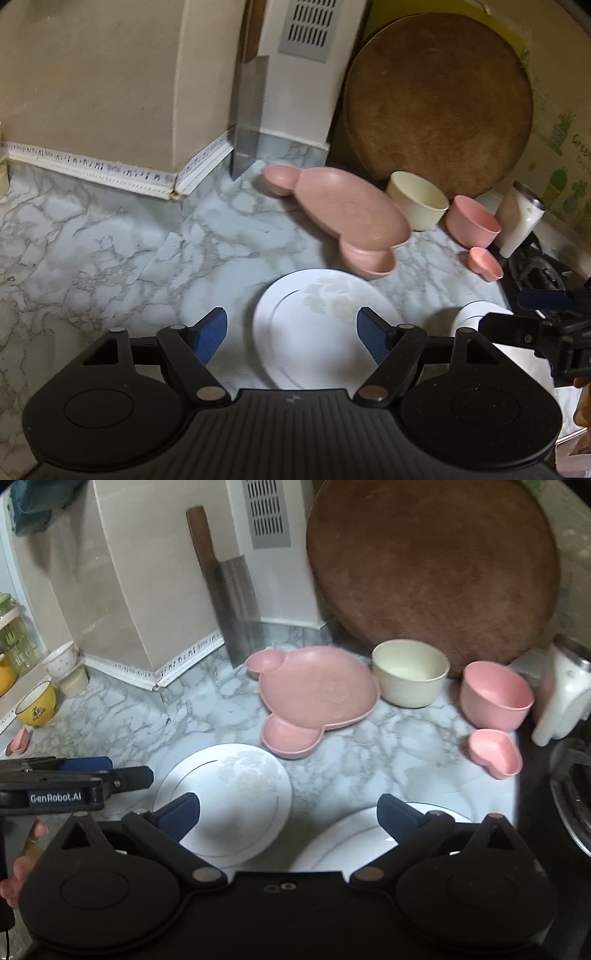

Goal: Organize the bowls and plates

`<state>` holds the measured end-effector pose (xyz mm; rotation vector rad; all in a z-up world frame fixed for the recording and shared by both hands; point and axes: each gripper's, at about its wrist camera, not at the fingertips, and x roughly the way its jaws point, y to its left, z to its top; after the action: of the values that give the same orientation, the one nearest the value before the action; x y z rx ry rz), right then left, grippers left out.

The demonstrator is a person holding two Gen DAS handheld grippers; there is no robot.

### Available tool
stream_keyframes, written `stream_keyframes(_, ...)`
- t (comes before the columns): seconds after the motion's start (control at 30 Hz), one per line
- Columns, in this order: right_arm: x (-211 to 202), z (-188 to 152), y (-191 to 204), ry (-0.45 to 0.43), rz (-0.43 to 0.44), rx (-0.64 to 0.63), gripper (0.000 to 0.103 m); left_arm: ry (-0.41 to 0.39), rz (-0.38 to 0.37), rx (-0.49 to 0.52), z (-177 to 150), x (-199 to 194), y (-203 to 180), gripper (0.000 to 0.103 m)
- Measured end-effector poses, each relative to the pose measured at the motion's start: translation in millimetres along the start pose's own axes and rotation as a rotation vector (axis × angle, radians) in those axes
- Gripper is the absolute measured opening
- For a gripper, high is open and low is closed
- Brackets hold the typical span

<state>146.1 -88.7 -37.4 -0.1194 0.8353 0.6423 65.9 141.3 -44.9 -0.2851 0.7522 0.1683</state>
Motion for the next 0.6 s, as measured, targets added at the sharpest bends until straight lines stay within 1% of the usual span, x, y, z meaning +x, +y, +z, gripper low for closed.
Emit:
stream_keyframes(0.17,28.2,7.6,2.0,0.063,0.017,0.05,0.1,0.037,-0.015,-0.015,-1.4,14.9,15.4,0.077)
stream_keyframes(0.23,38.8,8.9,2.5,0.081,0.02,0.056,0.096,0.052,-0.022,-0.02,-2.1,21.5,19.7,0.077)
stream_keyframes(0.37,58.7,9.9,2.0,0.124,0.013,0.078,0.093,0.093,-0.039,-0.053,-3.7,38.1,30.9,0.077)
stream_keyframes(0.43,66.6,11.2,1.9,0.142,0.007,0.085,0.087,0.117,-0.038,-0.074,-4.5,45.7,37.0,0.076)
stream_keyframes(0.47,69.8,11.9,1.6,0.148,0.011,0.088,0.086,0.128,-0.044,-0.083,-4.7,48.9,39.6,0.076)
stream_keyframes(0.6,81.5,14.5,-2.3,0.176,0.023,0.116,0.074,0.146,-0.071,-0.099,-3.4,57.2,44.4,0.076)
